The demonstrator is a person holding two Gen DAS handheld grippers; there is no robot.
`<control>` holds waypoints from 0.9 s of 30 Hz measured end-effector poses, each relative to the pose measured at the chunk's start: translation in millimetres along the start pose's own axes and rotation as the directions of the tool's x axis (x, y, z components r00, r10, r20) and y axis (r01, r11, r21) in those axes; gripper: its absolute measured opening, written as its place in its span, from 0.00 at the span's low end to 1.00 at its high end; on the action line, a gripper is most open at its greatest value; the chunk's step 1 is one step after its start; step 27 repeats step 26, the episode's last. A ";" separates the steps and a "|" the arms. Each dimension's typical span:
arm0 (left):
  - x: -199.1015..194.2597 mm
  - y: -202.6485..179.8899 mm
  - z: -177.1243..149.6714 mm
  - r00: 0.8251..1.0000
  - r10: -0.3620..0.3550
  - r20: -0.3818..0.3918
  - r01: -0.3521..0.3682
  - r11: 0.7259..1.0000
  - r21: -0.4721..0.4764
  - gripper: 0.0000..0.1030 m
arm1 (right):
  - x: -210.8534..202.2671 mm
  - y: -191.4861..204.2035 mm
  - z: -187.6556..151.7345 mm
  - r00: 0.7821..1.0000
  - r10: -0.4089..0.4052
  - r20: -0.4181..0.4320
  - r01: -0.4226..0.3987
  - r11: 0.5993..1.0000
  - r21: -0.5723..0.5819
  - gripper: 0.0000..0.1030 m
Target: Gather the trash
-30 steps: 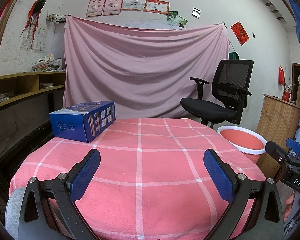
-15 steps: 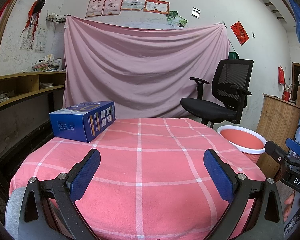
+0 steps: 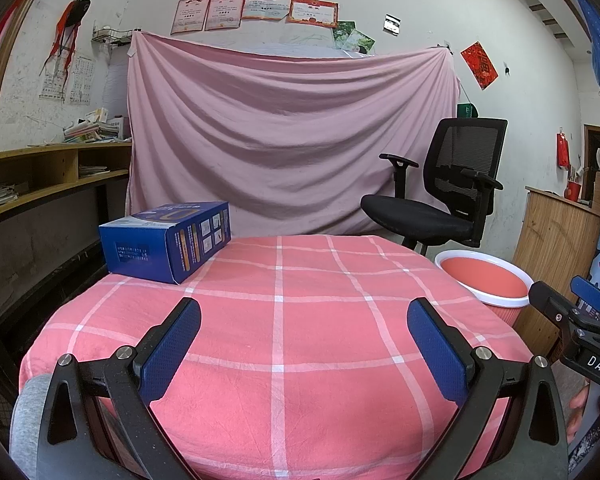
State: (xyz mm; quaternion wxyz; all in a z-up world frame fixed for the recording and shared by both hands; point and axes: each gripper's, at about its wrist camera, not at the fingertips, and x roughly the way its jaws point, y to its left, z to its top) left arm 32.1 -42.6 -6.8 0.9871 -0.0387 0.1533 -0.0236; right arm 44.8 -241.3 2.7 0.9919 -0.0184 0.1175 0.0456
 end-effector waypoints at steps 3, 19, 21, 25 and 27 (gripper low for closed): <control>0.0 0.1 0.0 1.000 -0.001 -0.001 0.001 1.000 0.000 0.98 | 1.2 -1.1 0.8 1.000 0.000 -0.001 0.000 1.000 0.001 1.00; 7.0 -1.8 -7.6 0.999 0.034 -0.017 -0.033 0.997 0.068 0.98 | 0.3 3.7 -3.0 1.000 0.003 -0.009 -0.003 1.000 0.002 1.00; 8.0 -0.9 -8.0 0.999 0.035 -0.017 -0.034 0.997 0.069 0.98 | -0.2 4.6 -3.5 1.000 0.004 -0.010 -0.004 1.000 0.002 1.00; 9.7 1.1 -7.8 0.999 0.037 -0.020 -0.035 0.997 0.069 0.98 | 0.9 4.0 -2.1 1.000 0.005 -0.011 -0.005 1.000 0.004 1.00; 10.1 1.9 -7.4 0.999 0.037 -0.020 -0.035 0.997 0.068 0.98 | 1.2 3.4 -2.0 1.000 0.006 -0.011 -0.006 1.000 0.004 1.00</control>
